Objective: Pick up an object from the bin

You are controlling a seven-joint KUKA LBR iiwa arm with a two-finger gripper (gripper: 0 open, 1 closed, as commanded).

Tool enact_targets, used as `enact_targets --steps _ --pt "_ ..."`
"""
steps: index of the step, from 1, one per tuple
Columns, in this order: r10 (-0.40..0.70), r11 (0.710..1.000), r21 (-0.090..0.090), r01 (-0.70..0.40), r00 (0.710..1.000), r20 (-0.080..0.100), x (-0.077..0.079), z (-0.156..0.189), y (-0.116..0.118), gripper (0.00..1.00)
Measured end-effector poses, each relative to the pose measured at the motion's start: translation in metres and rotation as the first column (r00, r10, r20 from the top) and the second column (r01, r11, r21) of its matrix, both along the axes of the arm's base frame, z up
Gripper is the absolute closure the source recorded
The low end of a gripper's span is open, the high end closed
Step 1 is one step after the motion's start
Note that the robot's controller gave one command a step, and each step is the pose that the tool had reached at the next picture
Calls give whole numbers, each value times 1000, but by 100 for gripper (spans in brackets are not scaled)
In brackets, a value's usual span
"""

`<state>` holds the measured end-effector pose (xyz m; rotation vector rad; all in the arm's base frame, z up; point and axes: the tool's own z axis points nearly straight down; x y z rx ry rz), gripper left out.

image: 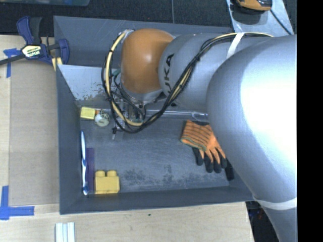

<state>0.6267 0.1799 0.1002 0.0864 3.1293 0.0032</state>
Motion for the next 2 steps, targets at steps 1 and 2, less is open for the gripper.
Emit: enact_targets --steps 1,2 --pt "24 1000 0 -24 1000 2 -2 -18 14 0" --pt "85 996 -8 -85 996 5 1 -29 27 100"
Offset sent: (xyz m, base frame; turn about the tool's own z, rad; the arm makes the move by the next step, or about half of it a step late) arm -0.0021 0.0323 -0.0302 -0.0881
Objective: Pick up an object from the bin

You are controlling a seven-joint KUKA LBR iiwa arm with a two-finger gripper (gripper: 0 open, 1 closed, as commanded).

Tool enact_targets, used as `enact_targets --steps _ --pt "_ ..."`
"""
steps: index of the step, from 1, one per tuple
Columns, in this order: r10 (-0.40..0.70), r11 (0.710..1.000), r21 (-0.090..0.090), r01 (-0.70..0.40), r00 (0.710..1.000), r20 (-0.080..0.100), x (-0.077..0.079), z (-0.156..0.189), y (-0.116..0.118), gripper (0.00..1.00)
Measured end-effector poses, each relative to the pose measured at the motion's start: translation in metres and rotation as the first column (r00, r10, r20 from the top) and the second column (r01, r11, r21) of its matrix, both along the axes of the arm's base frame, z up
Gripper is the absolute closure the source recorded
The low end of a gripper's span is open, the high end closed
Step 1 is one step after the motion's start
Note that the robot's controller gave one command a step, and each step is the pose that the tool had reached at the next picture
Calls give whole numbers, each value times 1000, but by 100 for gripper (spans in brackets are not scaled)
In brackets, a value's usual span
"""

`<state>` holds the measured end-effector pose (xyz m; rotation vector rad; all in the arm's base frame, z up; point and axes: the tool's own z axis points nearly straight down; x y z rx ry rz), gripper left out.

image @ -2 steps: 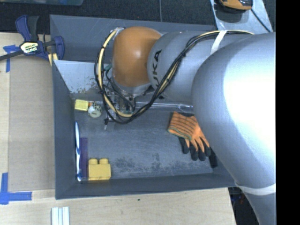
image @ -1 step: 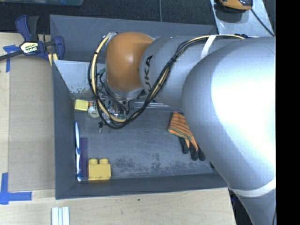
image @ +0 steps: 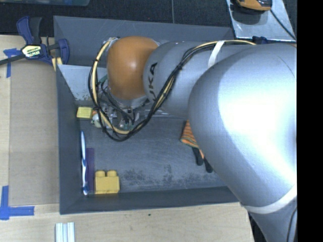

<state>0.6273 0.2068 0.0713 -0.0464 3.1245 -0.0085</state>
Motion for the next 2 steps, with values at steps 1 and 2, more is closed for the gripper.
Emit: enact_targets --steps 1,2 --pt "0 1000 0 0 1000 0 0 0 0 100" --pt "-2 1000 2 2 1000 1 0 9 0 100"
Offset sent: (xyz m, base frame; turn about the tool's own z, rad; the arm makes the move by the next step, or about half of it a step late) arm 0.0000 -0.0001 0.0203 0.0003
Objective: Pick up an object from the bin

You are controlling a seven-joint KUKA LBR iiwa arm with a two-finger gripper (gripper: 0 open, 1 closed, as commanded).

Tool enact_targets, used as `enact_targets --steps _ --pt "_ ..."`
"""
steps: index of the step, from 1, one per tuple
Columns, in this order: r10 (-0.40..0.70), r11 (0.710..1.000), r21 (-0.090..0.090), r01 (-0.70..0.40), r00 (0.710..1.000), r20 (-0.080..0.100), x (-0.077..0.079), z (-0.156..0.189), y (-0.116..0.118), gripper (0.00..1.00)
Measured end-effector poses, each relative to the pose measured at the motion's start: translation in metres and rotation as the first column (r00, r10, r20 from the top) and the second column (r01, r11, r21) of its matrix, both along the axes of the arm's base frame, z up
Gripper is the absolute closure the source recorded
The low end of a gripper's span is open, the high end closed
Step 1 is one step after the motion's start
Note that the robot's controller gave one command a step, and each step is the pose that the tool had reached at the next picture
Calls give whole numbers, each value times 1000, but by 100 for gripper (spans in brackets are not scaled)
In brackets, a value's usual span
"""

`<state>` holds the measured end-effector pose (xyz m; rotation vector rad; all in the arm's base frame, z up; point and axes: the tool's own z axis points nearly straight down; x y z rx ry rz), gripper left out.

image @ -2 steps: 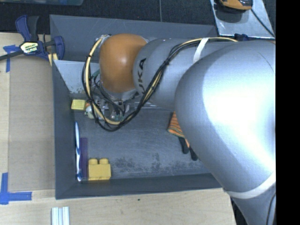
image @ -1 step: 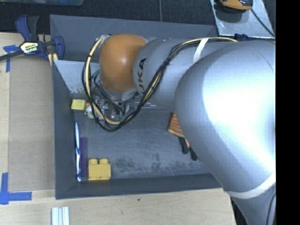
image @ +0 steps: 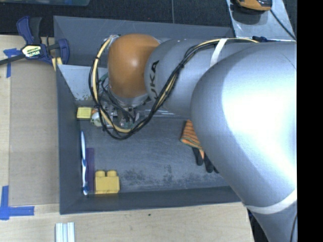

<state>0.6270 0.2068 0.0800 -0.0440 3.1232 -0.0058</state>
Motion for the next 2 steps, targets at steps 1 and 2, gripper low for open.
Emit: enact_targets --steps 1,2 --pt "0 1000 -1 0 1000 -5 -2 43 0 100" --pt "0 1000 1 0 1000 -1 0 68 0 100"
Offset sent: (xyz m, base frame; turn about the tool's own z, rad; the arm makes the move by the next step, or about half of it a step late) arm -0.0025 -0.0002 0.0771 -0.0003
